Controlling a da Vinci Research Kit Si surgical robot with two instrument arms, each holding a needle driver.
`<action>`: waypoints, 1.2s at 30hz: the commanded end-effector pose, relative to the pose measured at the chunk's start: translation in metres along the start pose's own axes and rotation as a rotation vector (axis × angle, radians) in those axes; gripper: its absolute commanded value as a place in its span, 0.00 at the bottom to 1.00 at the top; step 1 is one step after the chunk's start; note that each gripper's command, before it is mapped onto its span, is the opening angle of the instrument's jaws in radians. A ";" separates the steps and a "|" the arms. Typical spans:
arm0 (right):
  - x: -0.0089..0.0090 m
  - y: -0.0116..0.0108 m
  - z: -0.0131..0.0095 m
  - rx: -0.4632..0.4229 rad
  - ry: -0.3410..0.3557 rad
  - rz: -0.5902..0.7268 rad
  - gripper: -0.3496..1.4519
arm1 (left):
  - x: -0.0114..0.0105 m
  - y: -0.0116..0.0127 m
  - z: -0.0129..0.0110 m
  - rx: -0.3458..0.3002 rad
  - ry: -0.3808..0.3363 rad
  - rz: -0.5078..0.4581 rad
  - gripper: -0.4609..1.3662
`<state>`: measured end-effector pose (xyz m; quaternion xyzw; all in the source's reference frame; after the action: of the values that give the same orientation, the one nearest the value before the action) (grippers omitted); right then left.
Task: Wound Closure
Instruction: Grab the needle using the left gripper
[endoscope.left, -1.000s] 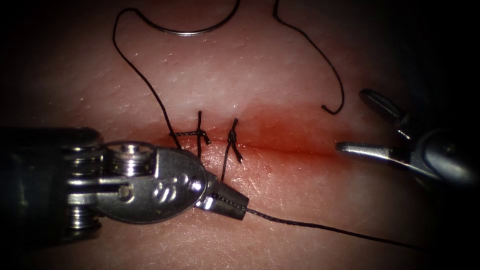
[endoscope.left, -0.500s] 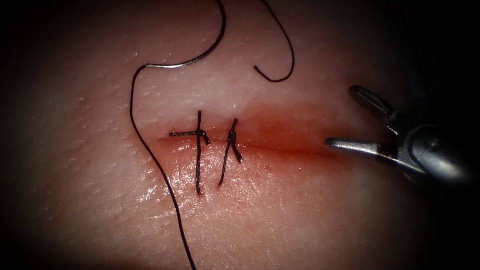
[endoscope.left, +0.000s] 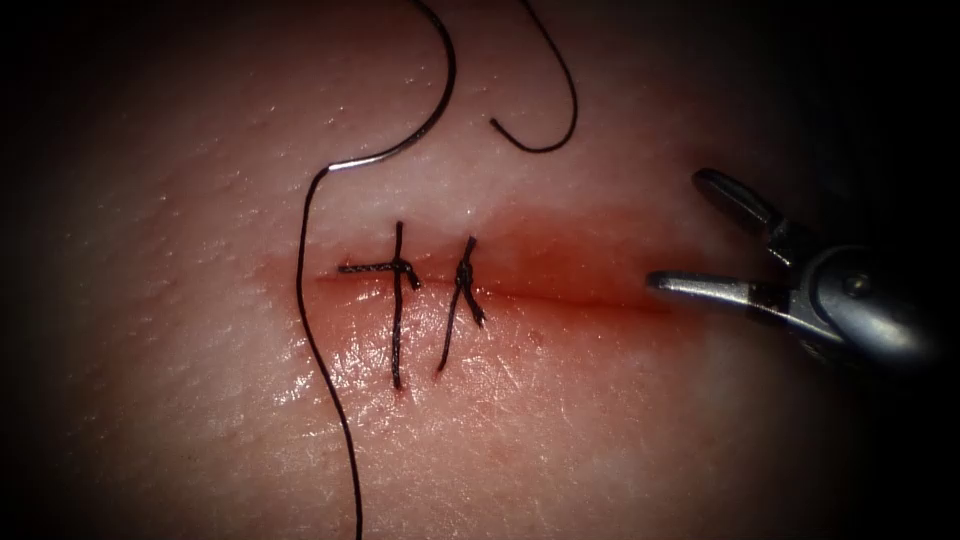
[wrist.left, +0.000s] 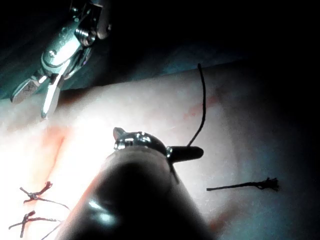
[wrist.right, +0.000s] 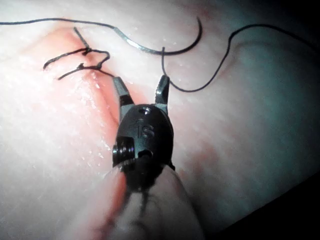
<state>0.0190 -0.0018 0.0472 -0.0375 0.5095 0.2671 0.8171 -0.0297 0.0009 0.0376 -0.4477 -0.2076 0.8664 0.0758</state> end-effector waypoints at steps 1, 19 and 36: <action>-0.0001 0.0000 0.0000 0.008 0.001 -0.001 0.90 | 0.0004 -0.0001 -0.0010 0.013 0.033 -0.008 0.97; -0.0004 -0.0004 0.0000 0.008 0.003 -0.004 0.90 | 0.0054 -0.0059 -0.0183 0.207 0.244 -0.019 0.96; -0.0004 -0.0004 0.0001 0.008 0.003 -0.005 0.89 | 0.0002 -0.0191 -0.0143 0.324 0.172 -0.271 0.71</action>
<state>0.0192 -0.0022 0.0475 -0.0384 0.5110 0.2647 0.8169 -0.0196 0.0225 0.0391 -0.4616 -0.1185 0.8307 0.2878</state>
